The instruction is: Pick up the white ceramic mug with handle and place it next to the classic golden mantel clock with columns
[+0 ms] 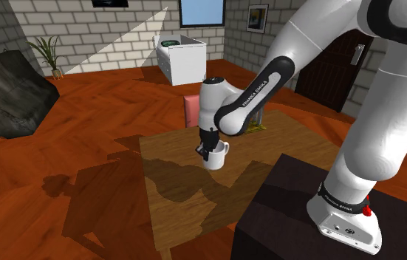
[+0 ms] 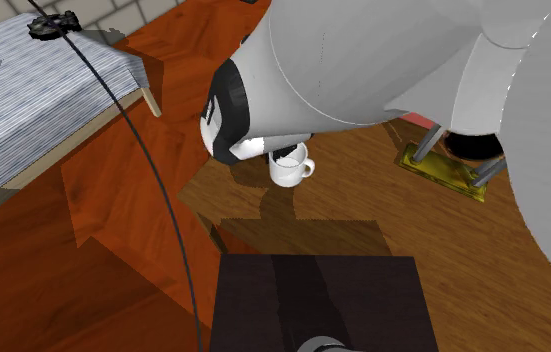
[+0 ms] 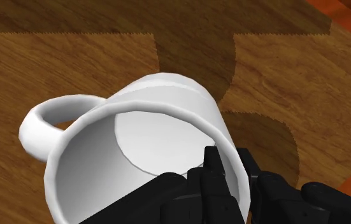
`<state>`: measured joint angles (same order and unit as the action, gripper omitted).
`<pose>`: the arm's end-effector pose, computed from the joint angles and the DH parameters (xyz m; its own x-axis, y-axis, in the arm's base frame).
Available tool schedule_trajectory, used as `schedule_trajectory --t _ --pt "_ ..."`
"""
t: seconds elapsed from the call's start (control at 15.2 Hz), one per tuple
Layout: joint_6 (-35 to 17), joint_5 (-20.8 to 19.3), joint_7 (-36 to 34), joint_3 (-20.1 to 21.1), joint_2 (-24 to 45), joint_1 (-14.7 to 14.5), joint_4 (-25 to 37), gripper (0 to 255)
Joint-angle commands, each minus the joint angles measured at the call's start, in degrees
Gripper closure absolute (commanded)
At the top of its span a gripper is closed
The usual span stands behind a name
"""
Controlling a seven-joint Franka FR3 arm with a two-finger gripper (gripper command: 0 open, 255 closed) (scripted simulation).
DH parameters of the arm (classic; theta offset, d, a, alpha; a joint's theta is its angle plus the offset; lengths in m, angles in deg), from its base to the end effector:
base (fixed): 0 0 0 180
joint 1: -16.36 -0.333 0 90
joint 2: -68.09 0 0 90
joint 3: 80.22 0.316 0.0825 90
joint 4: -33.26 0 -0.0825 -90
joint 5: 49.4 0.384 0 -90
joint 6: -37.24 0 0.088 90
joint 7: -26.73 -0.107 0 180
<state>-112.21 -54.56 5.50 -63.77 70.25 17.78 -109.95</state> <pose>0.4589 0.1258 0.2768 0.9962 -0.0323 0.0814 -0.0334 -0.9994 0.0119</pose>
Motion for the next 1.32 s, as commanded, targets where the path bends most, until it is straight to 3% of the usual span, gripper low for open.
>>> schedule_trajectory --t 0.0,1.25 --pt "1.5 1.0 0.8 0.1 -1.4 0.0 0.2 255" --pt "17.3 6.3 5.1 -0.4 -12.5 -0.6 5.3 255"
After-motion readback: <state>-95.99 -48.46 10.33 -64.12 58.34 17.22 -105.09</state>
